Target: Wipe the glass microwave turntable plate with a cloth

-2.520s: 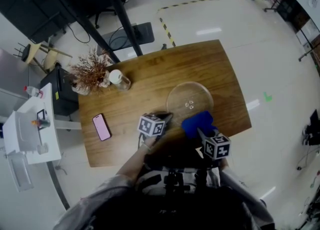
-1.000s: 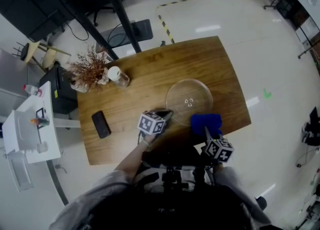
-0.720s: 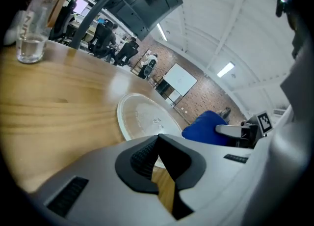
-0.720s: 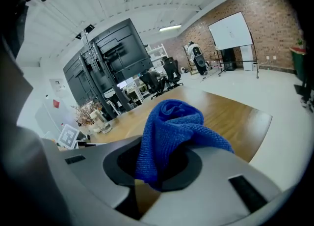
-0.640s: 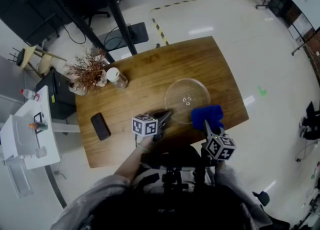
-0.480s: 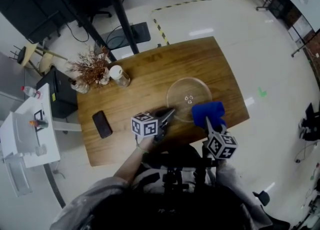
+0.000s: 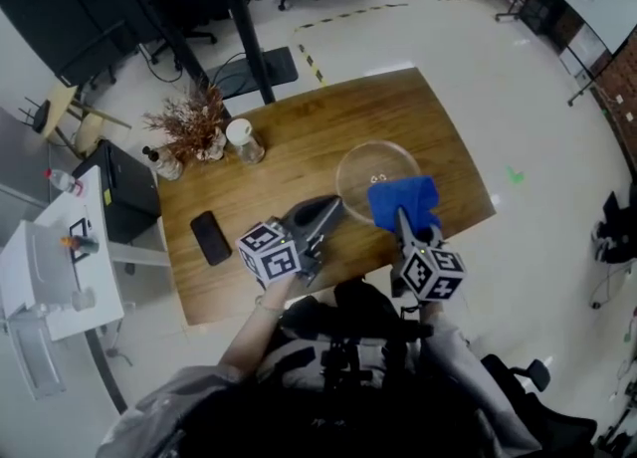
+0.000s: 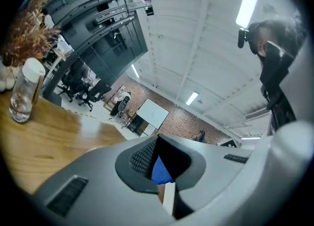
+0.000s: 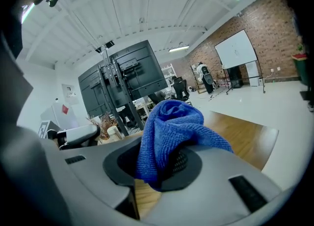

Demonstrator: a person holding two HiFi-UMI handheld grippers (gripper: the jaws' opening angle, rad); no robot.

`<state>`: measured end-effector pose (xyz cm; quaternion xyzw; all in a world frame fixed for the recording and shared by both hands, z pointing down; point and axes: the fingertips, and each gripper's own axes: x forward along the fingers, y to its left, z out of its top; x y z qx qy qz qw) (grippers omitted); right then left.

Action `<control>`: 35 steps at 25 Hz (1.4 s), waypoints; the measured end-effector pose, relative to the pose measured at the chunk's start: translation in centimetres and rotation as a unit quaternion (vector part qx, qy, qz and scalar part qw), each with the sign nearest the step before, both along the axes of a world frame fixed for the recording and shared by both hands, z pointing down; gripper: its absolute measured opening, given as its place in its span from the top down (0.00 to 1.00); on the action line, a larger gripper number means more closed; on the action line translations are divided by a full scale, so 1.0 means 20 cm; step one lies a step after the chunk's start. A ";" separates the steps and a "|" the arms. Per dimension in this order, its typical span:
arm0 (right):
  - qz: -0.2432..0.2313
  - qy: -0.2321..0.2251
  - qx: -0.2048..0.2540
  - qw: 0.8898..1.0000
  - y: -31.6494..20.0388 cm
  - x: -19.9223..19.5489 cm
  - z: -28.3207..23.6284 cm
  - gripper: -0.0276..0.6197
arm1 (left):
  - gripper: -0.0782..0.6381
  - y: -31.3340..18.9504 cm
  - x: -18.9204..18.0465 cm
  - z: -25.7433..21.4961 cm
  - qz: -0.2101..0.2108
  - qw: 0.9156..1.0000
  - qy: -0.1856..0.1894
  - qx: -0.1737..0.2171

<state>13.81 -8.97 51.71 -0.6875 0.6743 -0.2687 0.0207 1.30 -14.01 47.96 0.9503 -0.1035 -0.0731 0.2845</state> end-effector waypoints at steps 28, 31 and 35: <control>0.013 -0.004 0.019 1.000 0.59 -0.29 -0.16 0.84 | 0.90 0.56 -0.16 -0.20 0.005 0.999 0.040 0.022; -0.005 -0.008 0.021 1.000 0.62 -0.28 -0.17 0.84 | 0.90 0.62 -0.12 -0.21 -0.002 0.999 0.034 0.027; -0.017 -0.010 0.023 1.000 0.66 -0.26 -0.17 0.84 | 0.90 0.67 -0.09 -0.22 -0.020 0.999 0.023 0.035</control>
